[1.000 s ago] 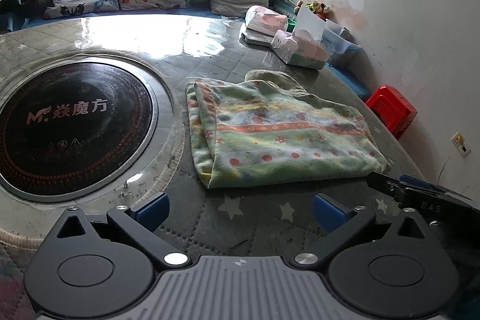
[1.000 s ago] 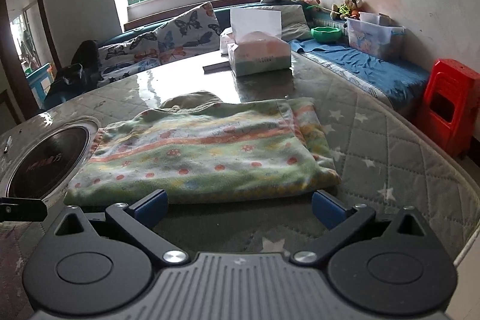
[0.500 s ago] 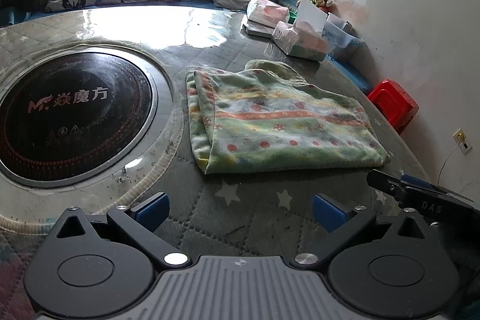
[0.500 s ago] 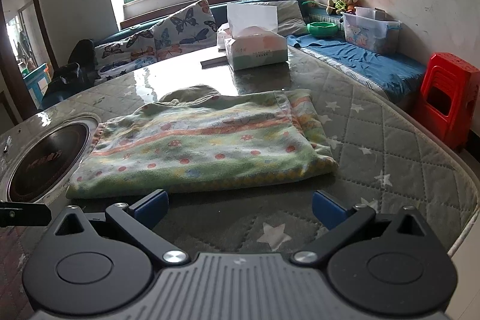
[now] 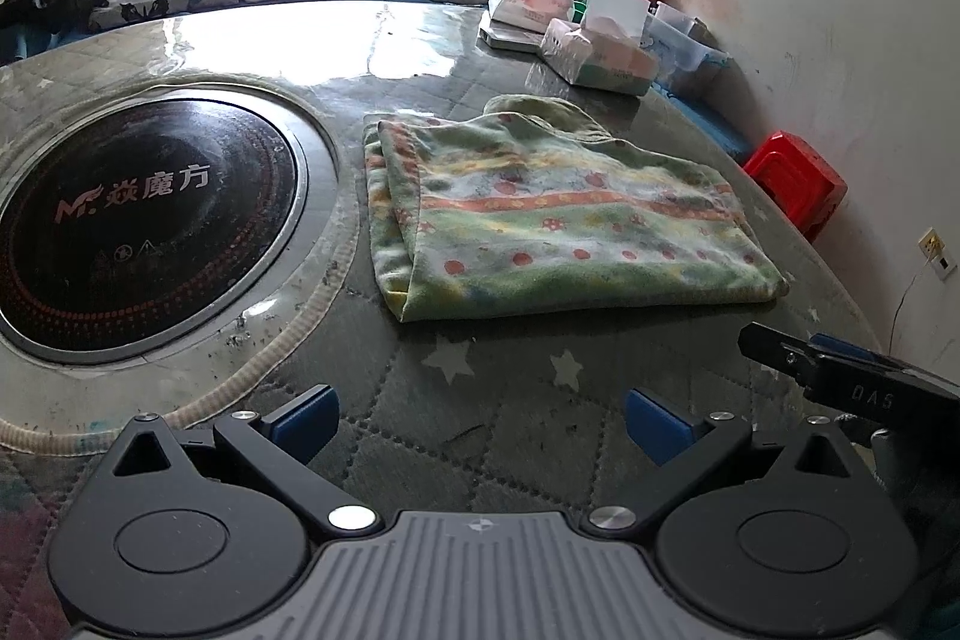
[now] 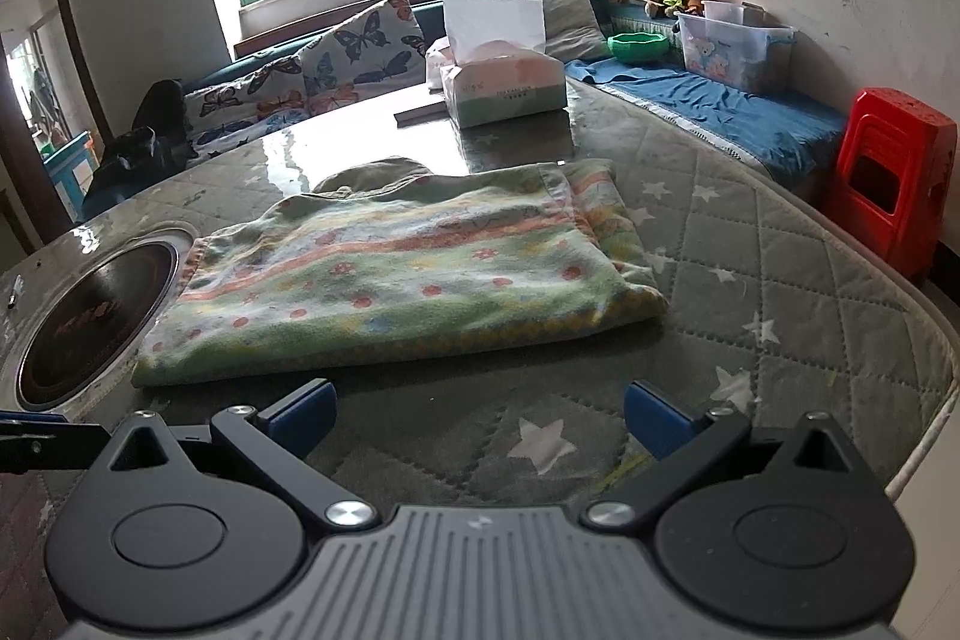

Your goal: Fold clothes

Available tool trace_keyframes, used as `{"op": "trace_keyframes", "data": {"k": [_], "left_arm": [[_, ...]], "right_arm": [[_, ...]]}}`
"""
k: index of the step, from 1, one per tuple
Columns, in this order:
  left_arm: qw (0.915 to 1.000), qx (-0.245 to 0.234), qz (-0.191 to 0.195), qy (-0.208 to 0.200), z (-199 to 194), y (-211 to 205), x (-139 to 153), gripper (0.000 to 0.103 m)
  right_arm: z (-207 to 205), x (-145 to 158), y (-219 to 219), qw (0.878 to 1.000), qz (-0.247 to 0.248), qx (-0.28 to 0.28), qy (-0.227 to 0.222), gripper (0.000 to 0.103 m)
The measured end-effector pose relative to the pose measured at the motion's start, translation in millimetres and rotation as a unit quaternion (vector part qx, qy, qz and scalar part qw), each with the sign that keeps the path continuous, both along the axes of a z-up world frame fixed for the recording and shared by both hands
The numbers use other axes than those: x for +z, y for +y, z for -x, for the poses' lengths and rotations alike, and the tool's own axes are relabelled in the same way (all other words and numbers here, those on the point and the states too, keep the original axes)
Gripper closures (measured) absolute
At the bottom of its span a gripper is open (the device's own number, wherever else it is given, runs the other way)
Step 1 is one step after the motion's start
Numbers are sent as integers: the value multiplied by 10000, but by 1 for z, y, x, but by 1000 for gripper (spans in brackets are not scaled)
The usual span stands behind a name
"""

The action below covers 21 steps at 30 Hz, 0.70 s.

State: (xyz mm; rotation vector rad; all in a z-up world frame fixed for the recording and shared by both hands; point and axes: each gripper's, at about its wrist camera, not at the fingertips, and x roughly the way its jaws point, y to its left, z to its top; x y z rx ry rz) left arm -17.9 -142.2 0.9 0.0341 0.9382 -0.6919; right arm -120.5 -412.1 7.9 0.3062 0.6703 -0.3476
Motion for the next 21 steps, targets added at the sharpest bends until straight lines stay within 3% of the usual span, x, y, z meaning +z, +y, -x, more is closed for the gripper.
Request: {"op": "trace_keyframes", "data": {"k": [21], "left_arm": [[9994, -209, -280, 5, 10, -10, -9, 0]], "right_arm": [[-3, -8, 0, 9999, -76, 28, 126, 0]]}}
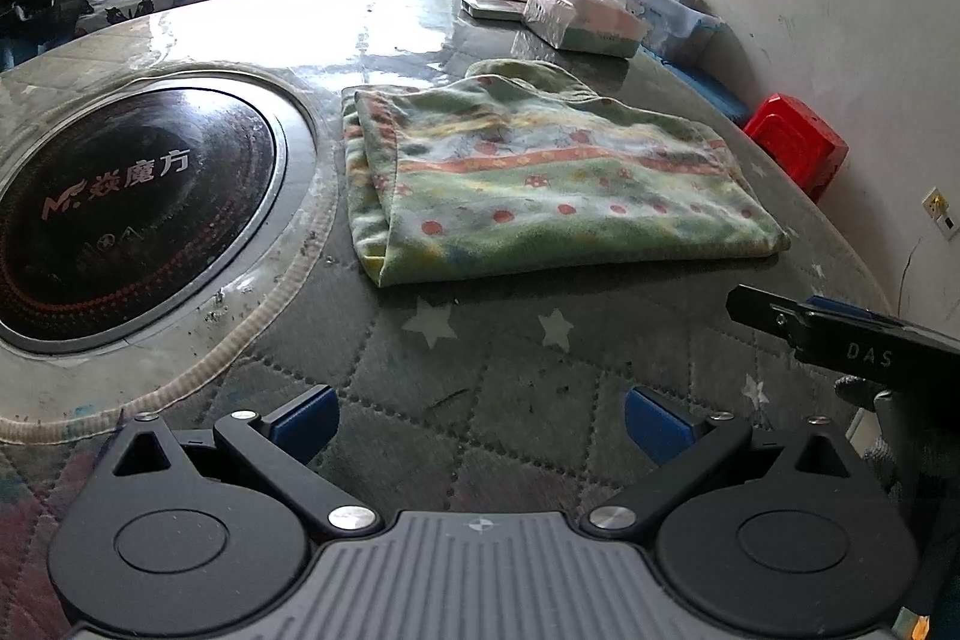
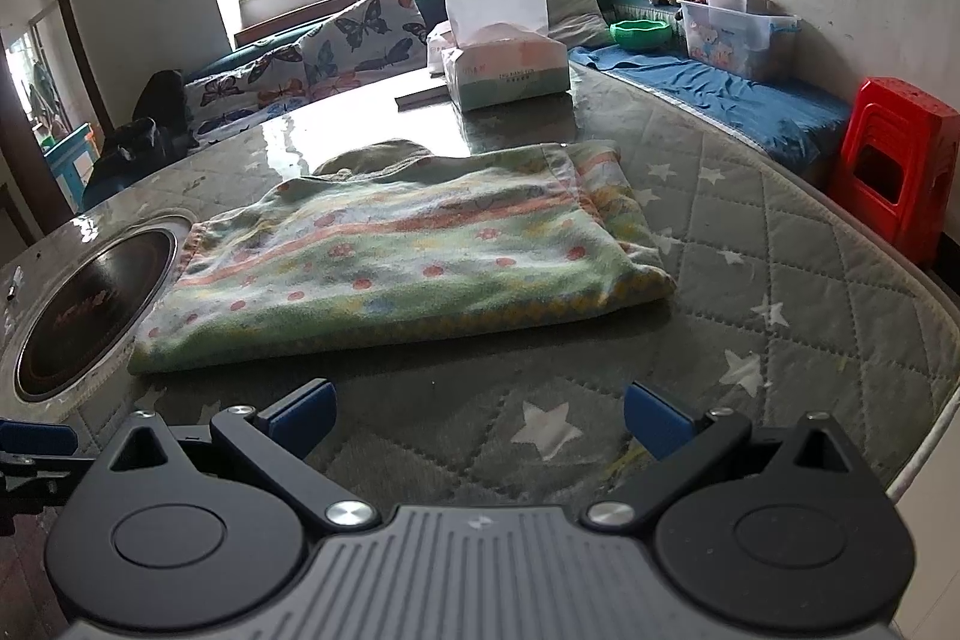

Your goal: Fold clothes

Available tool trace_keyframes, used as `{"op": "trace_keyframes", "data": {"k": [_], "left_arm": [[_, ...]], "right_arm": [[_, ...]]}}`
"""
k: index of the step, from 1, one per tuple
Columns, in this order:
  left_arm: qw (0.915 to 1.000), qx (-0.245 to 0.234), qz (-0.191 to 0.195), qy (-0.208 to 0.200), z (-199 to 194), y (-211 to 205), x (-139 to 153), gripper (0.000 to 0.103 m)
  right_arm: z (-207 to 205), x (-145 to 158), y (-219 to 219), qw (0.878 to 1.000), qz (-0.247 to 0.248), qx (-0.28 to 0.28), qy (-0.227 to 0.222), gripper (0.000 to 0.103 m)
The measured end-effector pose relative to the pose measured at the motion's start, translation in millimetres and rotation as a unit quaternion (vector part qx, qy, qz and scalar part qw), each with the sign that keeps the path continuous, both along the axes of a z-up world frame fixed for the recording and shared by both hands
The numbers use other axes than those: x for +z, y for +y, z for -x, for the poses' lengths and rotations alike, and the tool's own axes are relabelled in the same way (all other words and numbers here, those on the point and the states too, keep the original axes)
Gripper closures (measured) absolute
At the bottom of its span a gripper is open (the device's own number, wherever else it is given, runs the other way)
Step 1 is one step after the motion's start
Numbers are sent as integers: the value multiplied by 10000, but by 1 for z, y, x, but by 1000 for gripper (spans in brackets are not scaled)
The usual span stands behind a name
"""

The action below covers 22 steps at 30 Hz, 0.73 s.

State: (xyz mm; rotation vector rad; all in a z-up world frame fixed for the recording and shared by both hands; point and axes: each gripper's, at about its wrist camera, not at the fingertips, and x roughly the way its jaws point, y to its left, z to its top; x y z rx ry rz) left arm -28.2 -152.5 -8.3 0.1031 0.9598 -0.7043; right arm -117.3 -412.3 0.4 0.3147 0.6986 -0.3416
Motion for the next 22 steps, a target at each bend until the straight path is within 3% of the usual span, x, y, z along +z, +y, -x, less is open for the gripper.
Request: {"op": "trace_keyframes", "data": {"k": [22], "left_arm": [[10000, -51, -59, 46, -4, -6, -4, 0]], "right_arm": [[-5, -4, -1, 10000, -19, 28, 86, 0]]}}
